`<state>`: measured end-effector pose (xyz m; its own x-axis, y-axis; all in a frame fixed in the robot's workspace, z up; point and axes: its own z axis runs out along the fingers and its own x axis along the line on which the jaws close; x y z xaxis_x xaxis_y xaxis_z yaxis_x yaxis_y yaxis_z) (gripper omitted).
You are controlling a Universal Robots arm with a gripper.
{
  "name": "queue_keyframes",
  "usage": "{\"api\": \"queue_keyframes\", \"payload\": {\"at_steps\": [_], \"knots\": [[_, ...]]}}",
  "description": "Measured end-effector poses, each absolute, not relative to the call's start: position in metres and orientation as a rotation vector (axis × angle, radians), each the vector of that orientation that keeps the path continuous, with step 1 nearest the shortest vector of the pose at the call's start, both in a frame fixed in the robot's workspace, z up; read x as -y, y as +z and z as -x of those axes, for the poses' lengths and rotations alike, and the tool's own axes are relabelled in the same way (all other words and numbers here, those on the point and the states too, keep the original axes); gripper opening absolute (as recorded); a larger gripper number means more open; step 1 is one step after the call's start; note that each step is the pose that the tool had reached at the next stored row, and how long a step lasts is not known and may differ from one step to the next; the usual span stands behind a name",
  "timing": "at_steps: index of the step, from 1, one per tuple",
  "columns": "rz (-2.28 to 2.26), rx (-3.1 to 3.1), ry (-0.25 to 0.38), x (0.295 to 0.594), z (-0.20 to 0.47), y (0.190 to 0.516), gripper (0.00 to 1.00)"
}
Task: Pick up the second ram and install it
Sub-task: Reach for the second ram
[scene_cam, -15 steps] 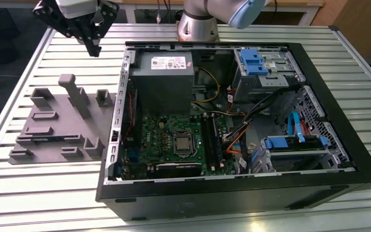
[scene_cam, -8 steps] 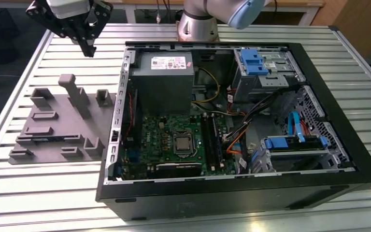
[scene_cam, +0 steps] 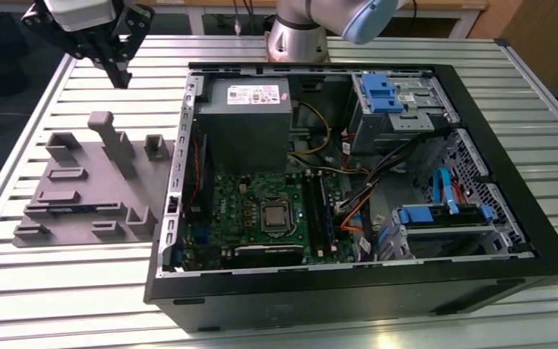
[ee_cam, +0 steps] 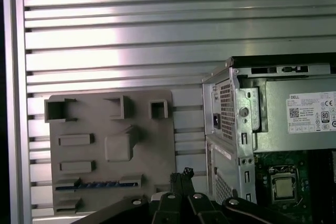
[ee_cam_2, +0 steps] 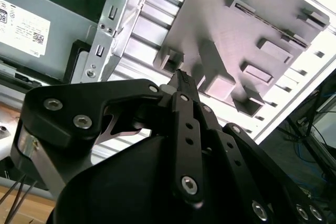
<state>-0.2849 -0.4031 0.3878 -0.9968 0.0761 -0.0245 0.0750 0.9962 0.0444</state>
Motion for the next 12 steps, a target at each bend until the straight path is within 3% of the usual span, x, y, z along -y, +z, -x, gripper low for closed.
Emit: {"api": "queue_keyframes", "payload": {"at_steps": [12], "knots": [[-0.118,-3.112,0.068,0.409,0.314,0.387,0.11]]}}
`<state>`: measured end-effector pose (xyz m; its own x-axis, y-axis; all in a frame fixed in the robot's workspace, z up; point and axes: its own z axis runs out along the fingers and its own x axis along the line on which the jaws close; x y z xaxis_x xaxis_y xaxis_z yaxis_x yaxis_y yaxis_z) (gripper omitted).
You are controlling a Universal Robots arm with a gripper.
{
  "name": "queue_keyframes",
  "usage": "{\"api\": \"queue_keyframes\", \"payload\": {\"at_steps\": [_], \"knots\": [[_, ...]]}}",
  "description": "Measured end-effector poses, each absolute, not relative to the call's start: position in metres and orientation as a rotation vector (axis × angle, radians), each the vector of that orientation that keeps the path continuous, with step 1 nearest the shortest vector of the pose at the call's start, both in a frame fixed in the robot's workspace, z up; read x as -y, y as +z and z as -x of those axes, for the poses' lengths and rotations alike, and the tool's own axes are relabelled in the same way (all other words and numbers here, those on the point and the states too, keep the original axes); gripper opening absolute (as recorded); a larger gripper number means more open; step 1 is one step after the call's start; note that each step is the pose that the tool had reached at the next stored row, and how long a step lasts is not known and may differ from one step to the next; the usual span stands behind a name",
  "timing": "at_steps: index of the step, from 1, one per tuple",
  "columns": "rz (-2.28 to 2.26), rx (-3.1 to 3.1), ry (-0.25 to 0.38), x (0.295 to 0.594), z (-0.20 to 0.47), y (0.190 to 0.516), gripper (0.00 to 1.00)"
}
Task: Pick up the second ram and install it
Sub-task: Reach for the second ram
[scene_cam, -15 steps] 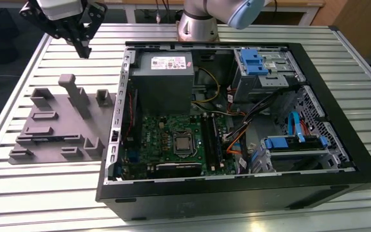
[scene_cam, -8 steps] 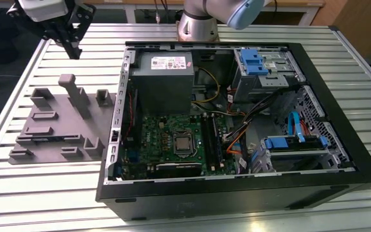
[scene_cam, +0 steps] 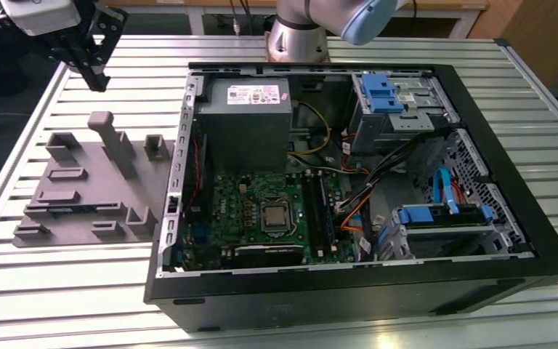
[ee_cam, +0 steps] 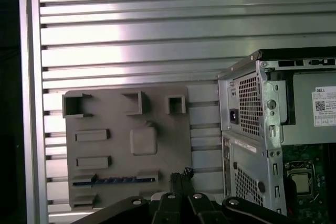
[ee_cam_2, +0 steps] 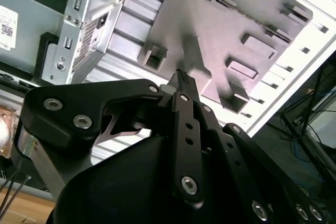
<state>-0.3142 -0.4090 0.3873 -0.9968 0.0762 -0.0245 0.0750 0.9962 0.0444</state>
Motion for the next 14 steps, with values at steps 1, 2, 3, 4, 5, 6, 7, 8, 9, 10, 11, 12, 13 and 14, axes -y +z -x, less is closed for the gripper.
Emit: {"api": "queue_keyframes", "payload": {"at_steps": [1,2,3,4,5,6,7,8,9,10,11,12,13,14], "knots": [[-0.118,-3.113,0.068,0.41,0.318,0.387,0.11],[-0.118,-3.112,0.068,0.41,0.322,0.387,0.11],[-0.118,-3.112,0.068,0.411,0.325,0.387,0.11],[-0.118,-3.112,0.068,0.413,0.329,0.387,0.11],[-0.118,-3.113,0.068,0.415,0.332,0.387,0.11],[-0.118,-3.112,0.068,0.417,0.335,0.387,0.11],[-0.118,-3.112,0.068,0.419,0.338,0.387,0.11],[-0.118,-3.113,0.068,0.422,0.341,0.387,0.11],[-0.118,-3.113,0.068,0.424,0.343,0.386,0.11],[-0.118,-3.112,0.068,0.427,0.346,0.386,0.11],[-0.118,-3.113,0.068,0.429,0.348,0.386,0.11],[-0.118,-3.112,0.068,0.431,0.351,0.386,0.11],[-0.118,-3.112,0.068,0.433,0.354,0.386,0.11],[-0.118,-3.112,0.068,0.435,0.356,0.386,0.11]]}}
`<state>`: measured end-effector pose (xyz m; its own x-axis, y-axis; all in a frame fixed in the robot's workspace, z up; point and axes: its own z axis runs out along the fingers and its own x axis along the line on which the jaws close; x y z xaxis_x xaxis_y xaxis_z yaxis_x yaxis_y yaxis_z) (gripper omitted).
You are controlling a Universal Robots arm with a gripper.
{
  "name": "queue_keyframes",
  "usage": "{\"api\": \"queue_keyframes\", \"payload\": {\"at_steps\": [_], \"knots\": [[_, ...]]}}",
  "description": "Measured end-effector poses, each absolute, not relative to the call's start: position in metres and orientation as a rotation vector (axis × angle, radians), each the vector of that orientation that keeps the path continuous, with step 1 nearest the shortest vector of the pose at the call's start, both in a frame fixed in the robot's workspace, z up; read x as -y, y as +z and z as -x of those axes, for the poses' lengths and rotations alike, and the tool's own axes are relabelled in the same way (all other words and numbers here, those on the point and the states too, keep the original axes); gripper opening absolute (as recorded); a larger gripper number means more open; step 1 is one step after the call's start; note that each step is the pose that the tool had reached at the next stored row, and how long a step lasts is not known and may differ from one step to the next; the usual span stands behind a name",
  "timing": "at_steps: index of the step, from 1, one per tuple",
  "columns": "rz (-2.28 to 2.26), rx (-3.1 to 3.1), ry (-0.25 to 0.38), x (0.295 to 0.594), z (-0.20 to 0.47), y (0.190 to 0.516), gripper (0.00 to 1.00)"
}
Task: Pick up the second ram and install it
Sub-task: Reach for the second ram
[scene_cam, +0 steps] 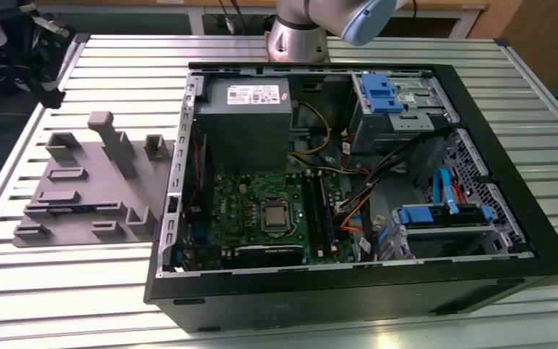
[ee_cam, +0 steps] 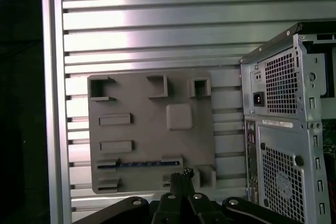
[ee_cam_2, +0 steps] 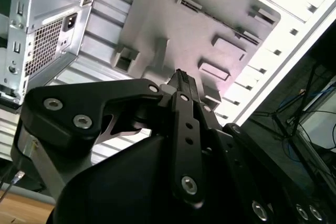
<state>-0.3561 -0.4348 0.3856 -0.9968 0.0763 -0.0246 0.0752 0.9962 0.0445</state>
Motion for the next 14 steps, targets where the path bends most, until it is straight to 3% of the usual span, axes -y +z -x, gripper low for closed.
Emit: {"api": "queue_keyframes", "payload": {"at_steps": [14], "knots": [[-0.118,-3.113,0.068,0.454,0.386,0.384,0.11]]}}
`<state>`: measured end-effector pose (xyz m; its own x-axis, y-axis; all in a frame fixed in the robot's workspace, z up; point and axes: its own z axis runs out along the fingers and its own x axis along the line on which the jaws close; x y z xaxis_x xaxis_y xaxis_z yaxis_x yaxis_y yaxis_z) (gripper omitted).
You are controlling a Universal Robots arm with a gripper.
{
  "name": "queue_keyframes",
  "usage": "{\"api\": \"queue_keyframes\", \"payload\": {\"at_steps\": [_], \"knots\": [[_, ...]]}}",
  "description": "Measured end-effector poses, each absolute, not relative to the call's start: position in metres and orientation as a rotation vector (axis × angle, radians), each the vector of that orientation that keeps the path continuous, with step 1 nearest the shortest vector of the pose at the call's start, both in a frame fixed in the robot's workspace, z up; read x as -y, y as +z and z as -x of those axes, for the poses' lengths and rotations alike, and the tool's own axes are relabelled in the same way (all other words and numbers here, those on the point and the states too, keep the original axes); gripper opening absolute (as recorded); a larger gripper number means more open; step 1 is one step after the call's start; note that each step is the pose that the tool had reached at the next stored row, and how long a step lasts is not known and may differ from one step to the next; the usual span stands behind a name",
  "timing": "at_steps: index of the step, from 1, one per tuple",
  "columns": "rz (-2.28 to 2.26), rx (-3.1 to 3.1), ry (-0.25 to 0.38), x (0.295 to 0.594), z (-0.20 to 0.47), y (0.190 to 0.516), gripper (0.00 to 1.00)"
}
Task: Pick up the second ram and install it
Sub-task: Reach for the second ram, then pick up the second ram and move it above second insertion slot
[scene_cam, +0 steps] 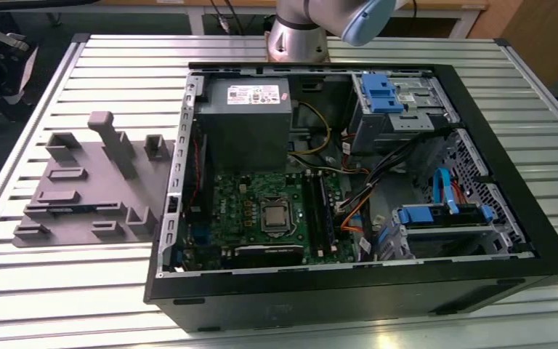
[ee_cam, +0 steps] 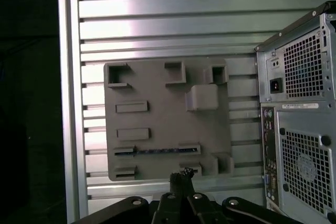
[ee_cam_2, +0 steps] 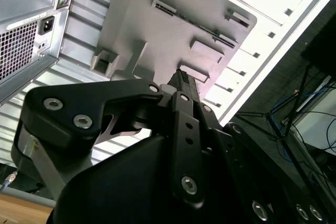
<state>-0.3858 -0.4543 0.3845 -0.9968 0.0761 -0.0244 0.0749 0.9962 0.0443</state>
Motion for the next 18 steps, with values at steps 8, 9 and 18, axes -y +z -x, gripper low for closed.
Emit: {"api": "queue_keyframes", "payload": {"at_steps": [8,9,18], "knots": [[-0.118,-3.112,0.068,0.4542,0.386,0.3844,0.11],[-0.118,-3.112,0.068,0.4542,0.3861,0.3844,0.11],[-0.079,-3.114,0.068,0.4543,0.3862,0.3843,0.11]]}}
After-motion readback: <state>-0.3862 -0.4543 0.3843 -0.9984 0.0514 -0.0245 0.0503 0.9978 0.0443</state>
